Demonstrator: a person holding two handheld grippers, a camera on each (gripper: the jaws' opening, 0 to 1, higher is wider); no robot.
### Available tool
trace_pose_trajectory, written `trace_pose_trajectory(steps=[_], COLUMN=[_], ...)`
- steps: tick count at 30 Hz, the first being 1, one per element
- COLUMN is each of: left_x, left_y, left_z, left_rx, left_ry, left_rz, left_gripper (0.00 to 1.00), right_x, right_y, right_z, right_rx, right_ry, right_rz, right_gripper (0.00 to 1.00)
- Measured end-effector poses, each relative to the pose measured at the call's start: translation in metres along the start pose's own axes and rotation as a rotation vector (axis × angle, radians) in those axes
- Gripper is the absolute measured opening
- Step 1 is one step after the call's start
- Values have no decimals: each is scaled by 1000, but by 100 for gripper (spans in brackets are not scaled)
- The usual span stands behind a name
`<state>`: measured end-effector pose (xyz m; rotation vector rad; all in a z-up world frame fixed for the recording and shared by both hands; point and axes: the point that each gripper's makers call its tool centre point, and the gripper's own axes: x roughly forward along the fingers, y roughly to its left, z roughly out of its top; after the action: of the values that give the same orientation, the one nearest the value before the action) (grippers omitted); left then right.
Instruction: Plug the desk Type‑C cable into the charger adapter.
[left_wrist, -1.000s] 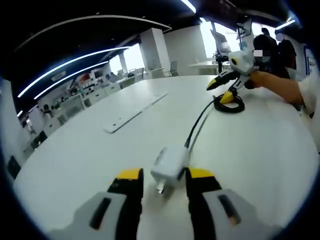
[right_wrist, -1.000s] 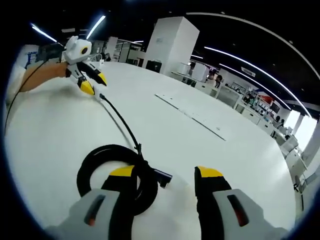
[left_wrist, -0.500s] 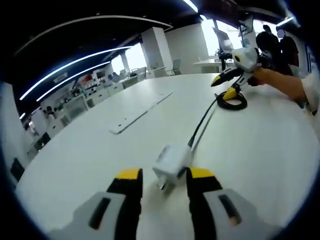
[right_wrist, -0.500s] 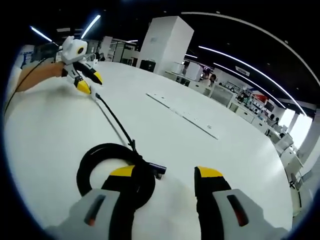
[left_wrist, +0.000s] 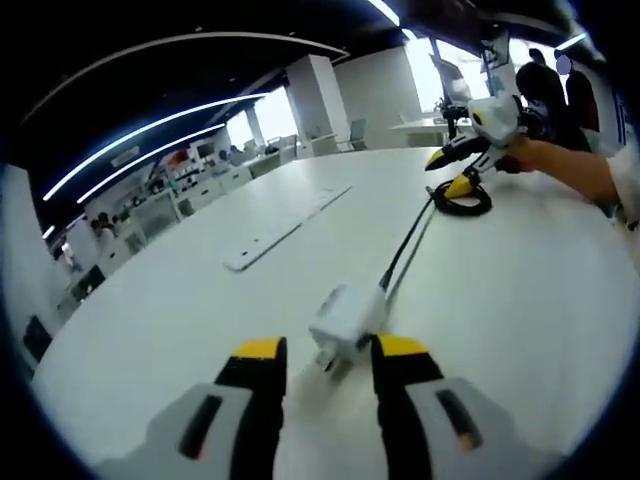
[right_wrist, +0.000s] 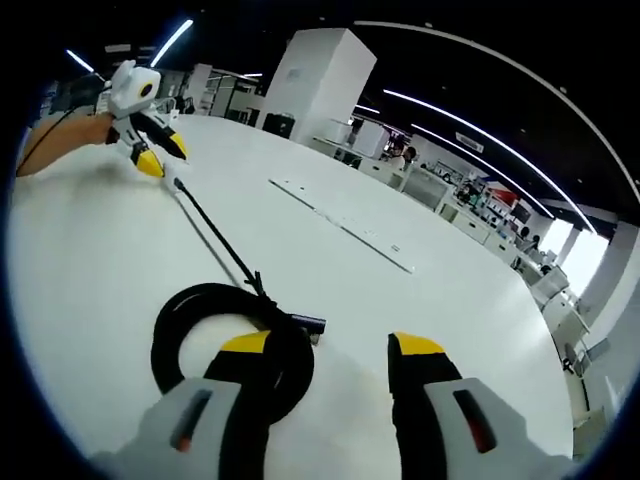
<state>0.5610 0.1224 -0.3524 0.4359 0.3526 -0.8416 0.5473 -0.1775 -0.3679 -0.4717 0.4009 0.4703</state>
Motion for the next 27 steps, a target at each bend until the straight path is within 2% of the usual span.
trace_pose_trajectory(steps=[7, 18, 23, 27], left_x=[4, 3, 0, -5], left_y=[5, 5, 5, 5], left_z=[-2, -1, 0, 5], left_rx=[4, -10, -29, -64], left_ry=[3, -1, -17, -57], left_rz=[24, 26, 32, 29], left_gripper=[31, 31, 31, 31], right_x=[-2, -4, -6, -10], right_y=[-3, -2, -1, -1], right_z=[-3, -3, -2, -2], right_rx=[4, 5, 16, 39], right_ry=[4, 7, 5, -3], right_rz=[-18, -25, -28, -33], right_gripper=[45, 45, 46, 47])
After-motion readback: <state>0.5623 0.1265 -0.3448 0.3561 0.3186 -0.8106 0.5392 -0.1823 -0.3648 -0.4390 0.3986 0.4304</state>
